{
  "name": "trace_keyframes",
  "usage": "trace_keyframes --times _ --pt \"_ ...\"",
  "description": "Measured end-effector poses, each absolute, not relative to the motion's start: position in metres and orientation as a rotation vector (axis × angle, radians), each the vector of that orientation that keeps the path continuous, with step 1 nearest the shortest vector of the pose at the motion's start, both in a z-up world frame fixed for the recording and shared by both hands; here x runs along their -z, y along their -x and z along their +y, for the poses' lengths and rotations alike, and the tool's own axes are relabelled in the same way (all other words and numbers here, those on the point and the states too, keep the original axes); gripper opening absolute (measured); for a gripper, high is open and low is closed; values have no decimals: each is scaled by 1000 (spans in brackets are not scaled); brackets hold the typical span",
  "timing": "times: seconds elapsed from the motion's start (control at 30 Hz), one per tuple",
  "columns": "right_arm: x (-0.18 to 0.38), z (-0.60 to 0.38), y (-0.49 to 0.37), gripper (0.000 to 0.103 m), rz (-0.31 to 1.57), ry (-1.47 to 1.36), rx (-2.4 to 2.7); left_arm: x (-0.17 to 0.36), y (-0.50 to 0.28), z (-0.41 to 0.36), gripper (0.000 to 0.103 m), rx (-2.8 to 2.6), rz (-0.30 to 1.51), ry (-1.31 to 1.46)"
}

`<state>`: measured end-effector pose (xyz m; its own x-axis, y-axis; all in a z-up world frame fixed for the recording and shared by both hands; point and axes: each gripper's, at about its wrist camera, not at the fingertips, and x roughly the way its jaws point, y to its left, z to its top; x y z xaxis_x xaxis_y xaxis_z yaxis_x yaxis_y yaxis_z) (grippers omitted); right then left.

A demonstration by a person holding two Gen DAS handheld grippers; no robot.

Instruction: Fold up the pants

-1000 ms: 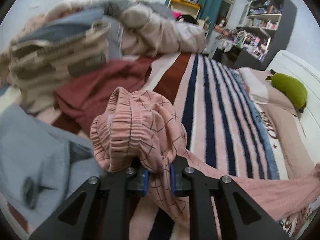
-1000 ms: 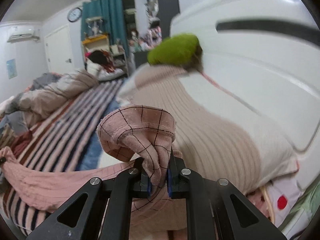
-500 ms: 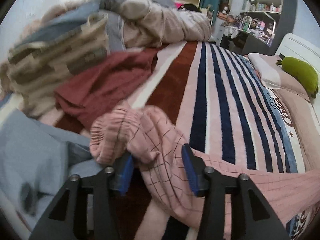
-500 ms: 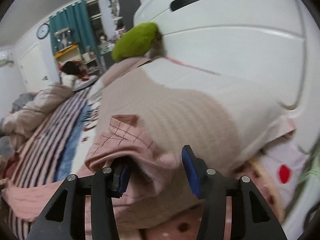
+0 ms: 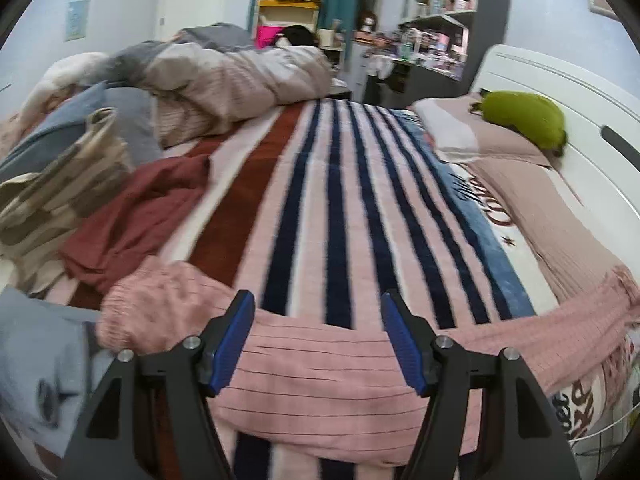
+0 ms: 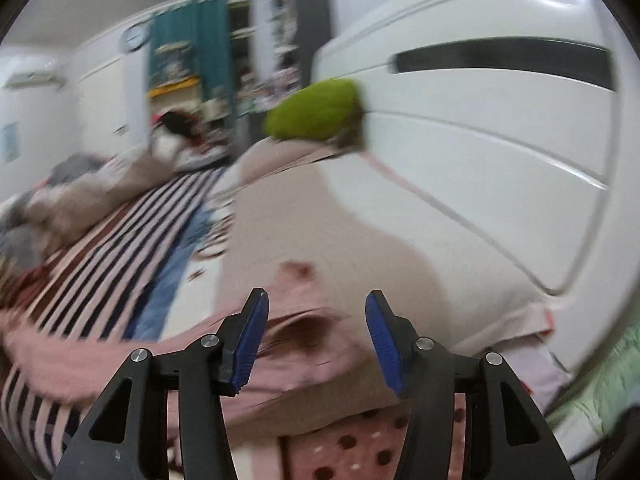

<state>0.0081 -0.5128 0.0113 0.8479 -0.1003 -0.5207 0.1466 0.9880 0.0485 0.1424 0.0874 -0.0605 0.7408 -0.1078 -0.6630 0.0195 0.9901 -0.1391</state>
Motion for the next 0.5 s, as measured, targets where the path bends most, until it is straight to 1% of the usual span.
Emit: trace_keyframes --times 0.07,0.1,0.13,0.17,0.2,0.33,0.5 --pt "-6 -500 -11 45 585 -49 52 64 -143 77 62 93 739 125" --pt "-1 -492 -14 36 607 -33 16 65 -143 73 62 104 739 124" --pt "6 -485 -17 16 633 -27 -24 66 -144 68 62 113 739 120" --pt "13 -479 -21 8 661 -24 -50 68 -145 66 62 119 741 114" --pt "20 -473 -25 6 687 -17 -67 70 -146 62 62 124 744 108" --pt "47 -461 -45 5 743 65 -22 80 -150 53 62 140 761 98" --pt "45 -481 -67 5 711 86 91 86 -156 47 62 141 757 72"
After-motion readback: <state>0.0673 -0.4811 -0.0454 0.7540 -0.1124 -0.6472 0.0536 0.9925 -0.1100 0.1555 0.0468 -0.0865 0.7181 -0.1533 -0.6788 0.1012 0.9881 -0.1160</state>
